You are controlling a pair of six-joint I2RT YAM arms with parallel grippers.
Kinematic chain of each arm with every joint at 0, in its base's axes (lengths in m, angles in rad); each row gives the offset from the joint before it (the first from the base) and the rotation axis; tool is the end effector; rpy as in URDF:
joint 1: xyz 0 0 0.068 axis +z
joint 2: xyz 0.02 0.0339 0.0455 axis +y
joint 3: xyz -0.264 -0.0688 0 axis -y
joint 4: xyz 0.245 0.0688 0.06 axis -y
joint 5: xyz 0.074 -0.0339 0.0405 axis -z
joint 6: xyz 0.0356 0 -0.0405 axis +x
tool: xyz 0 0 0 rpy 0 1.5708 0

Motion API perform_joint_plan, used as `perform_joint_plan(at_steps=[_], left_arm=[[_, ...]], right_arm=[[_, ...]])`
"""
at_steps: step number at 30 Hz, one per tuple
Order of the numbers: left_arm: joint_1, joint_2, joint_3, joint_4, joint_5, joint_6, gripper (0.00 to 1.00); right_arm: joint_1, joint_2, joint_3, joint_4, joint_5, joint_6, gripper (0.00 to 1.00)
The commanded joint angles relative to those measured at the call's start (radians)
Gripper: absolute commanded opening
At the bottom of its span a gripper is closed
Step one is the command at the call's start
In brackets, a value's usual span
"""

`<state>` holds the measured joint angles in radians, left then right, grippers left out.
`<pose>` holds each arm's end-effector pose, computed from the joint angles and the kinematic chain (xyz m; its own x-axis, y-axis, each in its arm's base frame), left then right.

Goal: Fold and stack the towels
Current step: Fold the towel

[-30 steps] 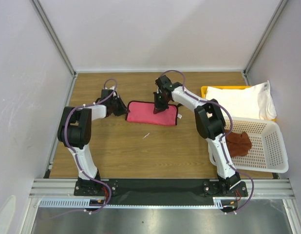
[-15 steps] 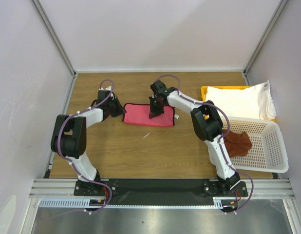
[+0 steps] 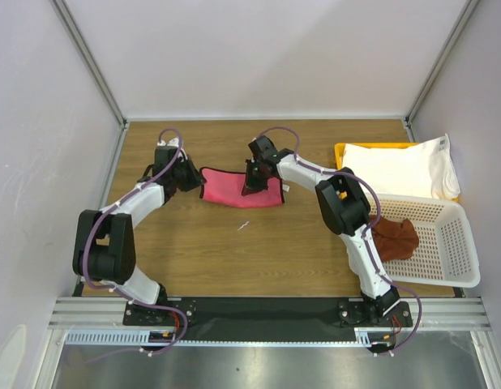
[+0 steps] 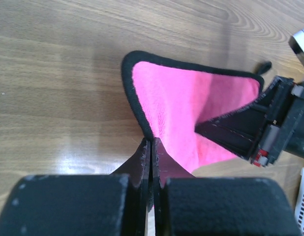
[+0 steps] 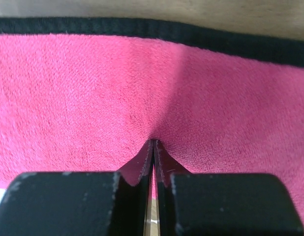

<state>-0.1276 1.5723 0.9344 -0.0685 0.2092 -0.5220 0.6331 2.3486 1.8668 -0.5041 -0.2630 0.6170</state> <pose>0.3321 -0.0501 0.2092 -0.6983 -0.4022 -0.5922 -0.0773 0.8648 -0.4961 0.4057 0.3092 0.1509 -0.9457 -0.0011 -0.3249 -0.1714 0.8511 0.4962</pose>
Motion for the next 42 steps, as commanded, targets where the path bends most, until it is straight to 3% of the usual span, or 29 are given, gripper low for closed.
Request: perform_joint_plan(at_steps=[1, 12, 24, 42], left_arm=[[0.003, -0.064, 0.032, -0.02, 0.016, 0.025, 0.0], [-0.015, -0.075, 0.173, -0.108, 0.027, 0.036, 0.0], [-0.029, -0.1, 0.123, -0.149, -0.114, 0.042, 0.0], [-0.029, -0.095, 0.121, -0.159, -0.136, 0.079, 0.0]], right_arm=[[0.007, 0.028, -0.018, 0.064, 0.002, 0.078, 0.05], [0.028, 0.026, -0.07, 0.174, 0.008, 0.19, 0.04], [0.024, -0.077, -0.067, 0.161, 0.06, 0.25, 0.0], [0.034, -0.081, -0.103, 0.314, -0.027, 0.337, 0.0]])
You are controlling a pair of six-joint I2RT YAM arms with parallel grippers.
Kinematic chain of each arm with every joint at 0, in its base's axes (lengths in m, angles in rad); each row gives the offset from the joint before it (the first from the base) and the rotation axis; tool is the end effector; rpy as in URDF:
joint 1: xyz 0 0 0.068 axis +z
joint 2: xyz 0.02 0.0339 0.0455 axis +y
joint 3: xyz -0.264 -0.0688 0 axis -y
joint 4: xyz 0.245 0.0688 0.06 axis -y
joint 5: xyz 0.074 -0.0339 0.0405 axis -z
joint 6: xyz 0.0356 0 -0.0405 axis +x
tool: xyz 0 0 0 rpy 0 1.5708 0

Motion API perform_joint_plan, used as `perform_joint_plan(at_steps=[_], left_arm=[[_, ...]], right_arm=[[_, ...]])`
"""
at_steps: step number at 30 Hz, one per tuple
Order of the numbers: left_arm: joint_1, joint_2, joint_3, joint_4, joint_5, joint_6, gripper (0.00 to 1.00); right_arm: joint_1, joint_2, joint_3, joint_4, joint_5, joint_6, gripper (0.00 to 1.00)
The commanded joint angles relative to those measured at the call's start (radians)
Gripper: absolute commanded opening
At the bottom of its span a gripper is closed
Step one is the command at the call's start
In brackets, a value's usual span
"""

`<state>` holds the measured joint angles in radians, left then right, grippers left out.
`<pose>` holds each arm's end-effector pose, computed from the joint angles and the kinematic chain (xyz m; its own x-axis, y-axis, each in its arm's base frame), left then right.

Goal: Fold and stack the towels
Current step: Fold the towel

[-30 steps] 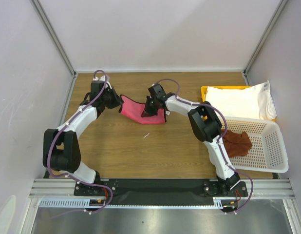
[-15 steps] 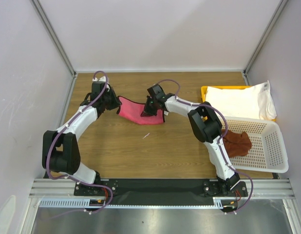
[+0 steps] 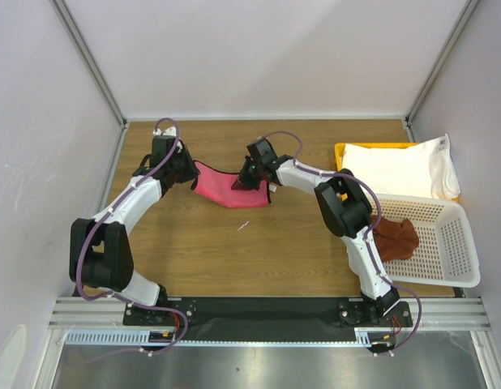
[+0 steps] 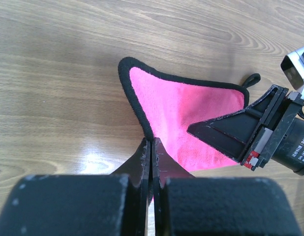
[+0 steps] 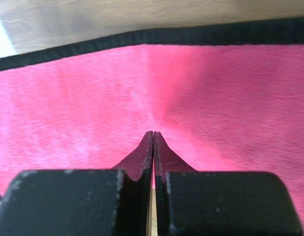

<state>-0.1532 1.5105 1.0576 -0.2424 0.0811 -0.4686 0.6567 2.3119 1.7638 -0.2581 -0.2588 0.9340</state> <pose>0.3304 -0.0539 0.2536 -0.6613 -0.3534 -0.6616 -0.0954 0.9145 -0.3931 0.4013 0.3208 0.1536 -0.9272 0.2666 -0.2631 0.0252 0.7452 0.6664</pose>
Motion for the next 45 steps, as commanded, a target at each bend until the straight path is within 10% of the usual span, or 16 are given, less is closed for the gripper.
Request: perform_joint_plan(at_steps=[1, 32, 45], left_arm=[[-0.003, -0.033, -0.002, 0.015, -0.009, 0.025, 0.0], [-0.02, -0.023, 0.134, -0.057, -0.029, 0.08, 0.0], [-0.15, 0.022, 0.216, -0.135, -0.244, 0.216, 0.0]], right_arm=[[0.011, -0.042, 0.002, 0.088, -0.048, 0.025, 0.0], [0.044, 0.112, 0.051, 0.131, -0.086, 0.083, 0.0], [-0.149, -0.064, 0.218, -0.197, -0.033, -0.104, 0.0]])
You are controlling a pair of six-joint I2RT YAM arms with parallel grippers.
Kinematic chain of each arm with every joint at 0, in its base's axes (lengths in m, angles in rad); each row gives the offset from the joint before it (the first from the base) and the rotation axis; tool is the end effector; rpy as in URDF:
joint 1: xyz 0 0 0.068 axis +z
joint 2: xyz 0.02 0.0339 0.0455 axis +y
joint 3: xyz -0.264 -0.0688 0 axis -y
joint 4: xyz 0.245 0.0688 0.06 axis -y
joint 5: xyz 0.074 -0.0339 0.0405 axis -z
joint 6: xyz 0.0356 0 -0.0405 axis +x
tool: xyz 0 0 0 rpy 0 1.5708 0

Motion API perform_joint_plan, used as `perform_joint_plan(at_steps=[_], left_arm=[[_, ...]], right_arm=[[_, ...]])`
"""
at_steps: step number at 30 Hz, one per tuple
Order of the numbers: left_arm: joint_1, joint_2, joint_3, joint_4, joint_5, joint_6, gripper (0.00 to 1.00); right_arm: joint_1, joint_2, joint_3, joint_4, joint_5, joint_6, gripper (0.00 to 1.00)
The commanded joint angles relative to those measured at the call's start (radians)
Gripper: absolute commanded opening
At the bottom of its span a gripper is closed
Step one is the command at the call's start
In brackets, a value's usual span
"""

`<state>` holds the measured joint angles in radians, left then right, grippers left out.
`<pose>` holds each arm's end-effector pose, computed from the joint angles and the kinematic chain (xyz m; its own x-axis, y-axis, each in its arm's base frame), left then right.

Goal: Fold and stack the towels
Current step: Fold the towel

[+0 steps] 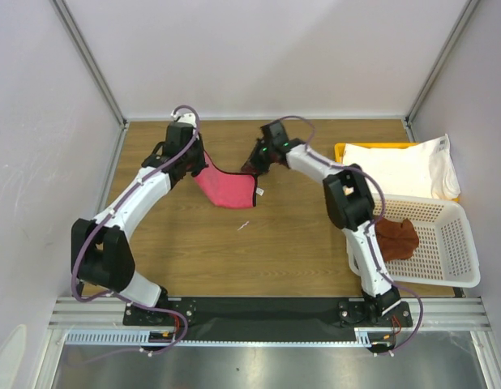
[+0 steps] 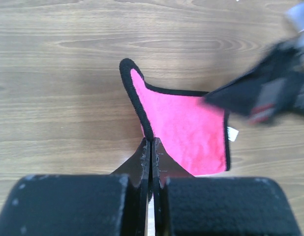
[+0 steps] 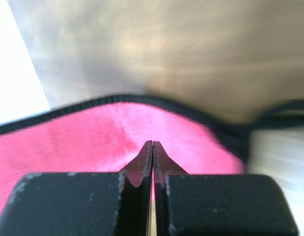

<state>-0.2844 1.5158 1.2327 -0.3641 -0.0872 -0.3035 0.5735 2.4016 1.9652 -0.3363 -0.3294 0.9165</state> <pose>0.3318 -0.0938 0.3003 -0.6159 -0.1301 -0.7770 0.0301 0.9816 -0.1883 0.4469 0.3024 0.1672 -0.9186 0.3005 -0.2566 0.0344 0.7078 0.7056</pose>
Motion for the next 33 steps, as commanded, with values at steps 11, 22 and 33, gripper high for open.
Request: perform_joint_plan(at_steps=[11, 22, 33], left_arm=[[-0.185, 0.133, 0.128, -0.078, -0.193, 0.054, 0.0], [-0.302, 0.336, 0.168, -0.13, -0.255, -0.091, 0.0], [-0.329, 0.443, 0.327, -0.257, -0.336, -0.226, 0.0]], right_arm=[[-0.11, -0.518, -0.528, -0.063, 0.119, -0.116, 0.0], [-0.201, -0.703, -0.666, -0.11, 0.188, -0.169, 0.0], [-0.233, -0.806, -0.769, -0.135, 0.19, -0.189, 0.0]])
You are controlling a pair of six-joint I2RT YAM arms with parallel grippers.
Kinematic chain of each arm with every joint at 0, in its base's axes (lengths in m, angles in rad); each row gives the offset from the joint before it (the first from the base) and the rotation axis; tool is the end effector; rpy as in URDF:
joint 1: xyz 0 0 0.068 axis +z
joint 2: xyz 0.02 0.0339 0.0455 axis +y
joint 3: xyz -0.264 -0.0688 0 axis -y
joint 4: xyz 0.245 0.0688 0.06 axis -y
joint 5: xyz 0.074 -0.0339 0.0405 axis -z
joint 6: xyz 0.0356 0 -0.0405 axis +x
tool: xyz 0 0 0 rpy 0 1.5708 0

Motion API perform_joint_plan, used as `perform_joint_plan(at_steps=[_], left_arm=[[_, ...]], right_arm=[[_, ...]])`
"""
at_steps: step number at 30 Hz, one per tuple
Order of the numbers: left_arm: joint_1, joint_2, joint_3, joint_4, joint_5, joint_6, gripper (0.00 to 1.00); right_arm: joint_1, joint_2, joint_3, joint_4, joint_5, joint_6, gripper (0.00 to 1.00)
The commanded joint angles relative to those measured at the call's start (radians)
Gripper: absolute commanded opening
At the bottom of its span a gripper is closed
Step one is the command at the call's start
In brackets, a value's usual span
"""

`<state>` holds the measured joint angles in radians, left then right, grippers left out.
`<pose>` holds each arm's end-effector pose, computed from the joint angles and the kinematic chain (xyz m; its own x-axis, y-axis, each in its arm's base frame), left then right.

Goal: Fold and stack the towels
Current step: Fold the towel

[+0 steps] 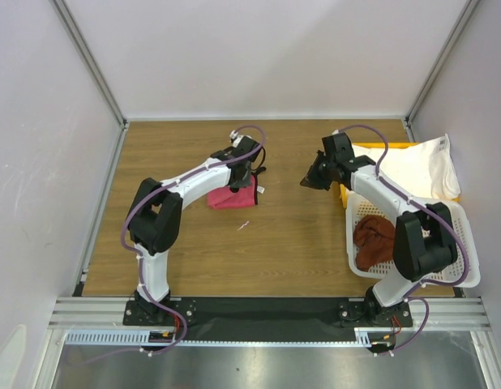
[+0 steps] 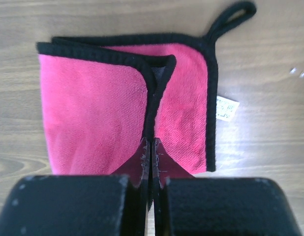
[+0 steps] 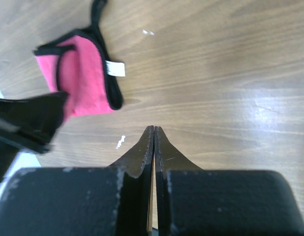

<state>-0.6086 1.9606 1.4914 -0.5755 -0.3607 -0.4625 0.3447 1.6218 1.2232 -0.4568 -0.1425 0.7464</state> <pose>0.3517 -0.2297 0.2076 -0.8088 0.0547 -0.5856 0.0320 0.9983 0.0491 0.3316 0.1244 0.2549 -0.8082 0.4240 -0.4087 0.1725 0.8340 0.5241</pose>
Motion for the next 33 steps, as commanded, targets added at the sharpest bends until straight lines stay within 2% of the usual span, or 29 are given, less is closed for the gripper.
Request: perform_joint_plan(at_steps=[1, 6, 9, 12, 17, 21, 26, 33], left_arm=[[-0.005, -0.006, 0.075, -0.053, -0.072, -0.082, 0.0], [-0.006, -0.035, 0.082, -0.049, -0.118, -0.111, 0.0], [-0.005, -0.035, 0.09, -0.043, -0.126, -0.128, 0.0], [-0.006, -0.038, 0.093, -0.034, -0.133, -0.143, 0.0], [-0.006, -0.051, 0.07, 0.02, -0.094, -0.169, 0.0], [-0.006, -0.068, 0.055, 0.039, -0.083, -0.162, 0.0], [-0.006, -0.091, 0.007, 0.063, -0.081, -0.163, 0.0], [-0.005, -0.086, -0.01, 0.085, -0.05, -0.169, 0.0]], right_arm=[[-0.004, -0.028, -0.028, -0.013, 0.0, -0.021, 0.0], [-0.004, -0.017, -0.048, 0.024, -0.032, -0.021, 0.0], [0.002, 0.012, -0.071, 0.129, -0.094, -0.009, 0.0], [0.04, 0.094, -0.047, 0.251, -0.178, 0.01, 0.0], [0.138, 0.255, 0.048, 0.397, -0.219, 0.056, 0.0], [0.163, 0.392, 0.152, 0.42, -0.232, 0.053, 0.0], [0.18, 0.429, 0.19, 0.414, -0.173, -0.044, 0.0], [0.197, 0.467, 0.199, 0.443, -0.197, -0.036, 0.0]])
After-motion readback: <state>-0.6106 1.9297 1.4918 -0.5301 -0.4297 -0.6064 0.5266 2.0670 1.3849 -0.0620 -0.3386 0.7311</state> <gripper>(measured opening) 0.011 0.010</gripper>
